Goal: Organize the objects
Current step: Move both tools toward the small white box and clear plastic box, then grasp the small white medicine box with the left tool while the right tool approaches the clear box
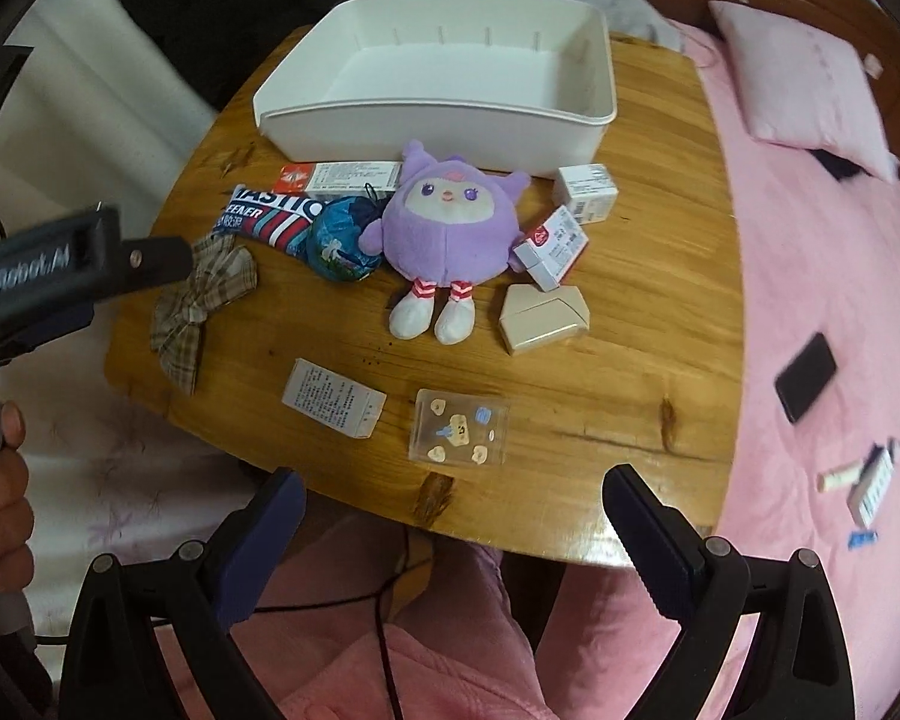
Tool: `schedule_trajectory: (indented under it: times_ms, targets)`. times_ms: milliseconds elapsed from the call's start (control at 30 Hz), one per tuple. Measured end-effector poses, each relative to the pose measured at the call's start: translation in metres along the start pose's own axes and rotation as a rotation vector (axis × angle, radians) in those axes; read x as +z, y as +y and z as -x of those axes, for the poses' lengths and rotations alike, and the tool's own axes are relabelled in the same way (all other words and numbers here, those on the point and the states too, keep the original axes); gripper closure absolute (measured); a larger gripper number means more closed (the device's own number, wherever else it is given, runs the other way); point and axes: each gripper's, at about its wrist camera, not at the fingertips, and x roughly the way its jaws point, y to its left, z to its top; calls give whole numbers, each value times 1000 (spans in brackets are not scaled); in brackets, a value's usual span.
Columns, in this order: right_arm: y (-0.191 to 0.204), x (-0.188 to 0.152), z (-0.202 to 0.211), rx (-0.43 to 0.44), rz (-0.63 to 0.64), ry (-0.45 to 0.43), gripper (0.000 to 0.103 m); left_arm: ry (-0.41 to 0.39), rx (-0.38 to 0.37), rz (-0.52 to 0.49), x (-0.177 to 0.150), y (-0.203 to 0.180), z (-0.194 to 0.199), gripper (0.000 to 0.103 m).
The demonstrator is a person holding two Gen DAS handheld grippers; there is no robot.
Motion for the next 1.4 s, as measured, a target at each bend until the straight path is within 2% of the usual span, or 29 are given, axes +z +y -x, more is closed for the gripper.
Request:
schedule_trajectory:
  times_ms: [133,333,567,600,700,800,867,900,1167,1267,1400]
  targets:
    - [-13,5,-18,53,13,16,3,14,-2,110,-2,-3,-14,5]
    - [-27,5,-50,109,-4,40,3,80,14,174,-8,-13,-44,5]
    - [-31,6,-88,153,-47,81,4,211,9,256,-10,-16,-91,5]
    - [-31,5,-92,154,-40,87,5,204,-27,260,-12,-14,-95,7]
    - [-28,3,-106,160,-26,122,9,244,-38,319,-13,-11,-108,7]
    - [-26,2,-117,162,-22,147,11,268,-45,336,-15,-11,-117,9]
    - [-22,1,-120,164,-10,153,13,282,-54,347,-16,-12,-122,11]
    - [-20,1,-122,162,-2,153,13,249,-87,365,-17,-12,-123,13]
    - [-5,2,-130,146,35,158,23,319,-119,418,-25,-17,-138,17]
    - [2,3,-129,138,51,149,28,319,-129,441,-27,-20,-138,21]
    - [9,3,-129,140,70,139,37,328,-143,453,-27,-24,-137,33]
